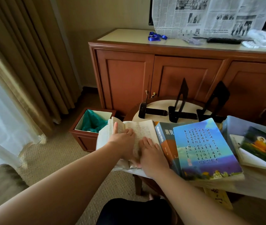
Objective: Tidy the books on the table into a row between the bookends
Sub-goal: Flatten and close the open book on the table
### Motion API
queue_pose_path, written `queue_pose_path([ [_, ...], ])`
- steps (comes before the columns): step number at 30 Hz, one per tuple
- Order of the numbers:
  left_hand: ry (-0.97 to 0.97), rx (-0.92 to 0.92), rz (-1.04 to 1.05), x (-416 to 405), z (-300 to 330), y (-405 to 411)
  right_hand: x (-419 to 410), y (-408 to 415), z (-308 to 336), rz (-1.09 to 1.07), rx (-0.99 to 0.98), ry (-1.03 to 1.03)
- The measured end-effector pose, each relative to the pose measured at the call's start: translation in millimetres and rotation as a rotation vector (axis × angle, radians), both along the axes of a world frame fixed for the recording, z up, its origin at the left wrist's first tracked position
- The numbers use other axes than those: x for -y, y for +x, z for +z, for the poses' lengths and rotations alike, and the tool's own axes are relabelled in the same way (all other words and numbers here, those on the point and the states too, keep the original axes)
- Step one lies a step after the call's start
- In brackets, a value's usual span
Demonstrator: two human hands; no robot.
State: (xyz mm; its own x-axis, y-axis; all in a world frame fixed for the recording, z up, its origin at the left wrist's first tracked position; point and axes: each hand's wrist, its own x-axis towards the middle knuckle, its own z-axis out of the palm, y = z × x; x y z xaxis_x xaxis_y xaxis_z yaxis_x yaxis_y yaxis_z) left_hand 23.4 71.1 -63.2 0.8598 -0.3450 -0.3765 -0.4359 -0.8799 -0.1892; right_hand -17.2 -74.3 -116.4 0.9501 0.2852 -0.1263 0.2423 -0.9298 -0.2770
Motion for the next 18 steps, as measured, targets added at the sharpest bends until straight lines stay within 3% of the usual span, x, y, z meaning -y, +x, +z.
queue_pose_path([
  [5, -0.177, 0.140, 0.123, -10, -6, -8, 10, -11, 1, 0.018, -0.015, 0.055],
  [8, -0.357, 0.338, 0.369, -17, -7, -20, 9, -10, 9, 0.018, -0.041, 0.057],
  [11, -0.482, 0.423, 0.588, -23, -3, -32, 9, -13, 30, 0.006, -0.145, 0.101],
  [13, -0.495, 0.447, 0.582, -25, -1, -36, 9, -14, 42, -0.034, -0.186, 0.155],
  [16, -0.554, 0.342, 0.489, -22, 8, -37, 8, -11, 53, -0.191, -0.264, 0.383],
  [18, -0.443, 0.264, 0.384, -20, 15, -34, 8, -9, 54, -0.189, -0.282, 0.413],
])
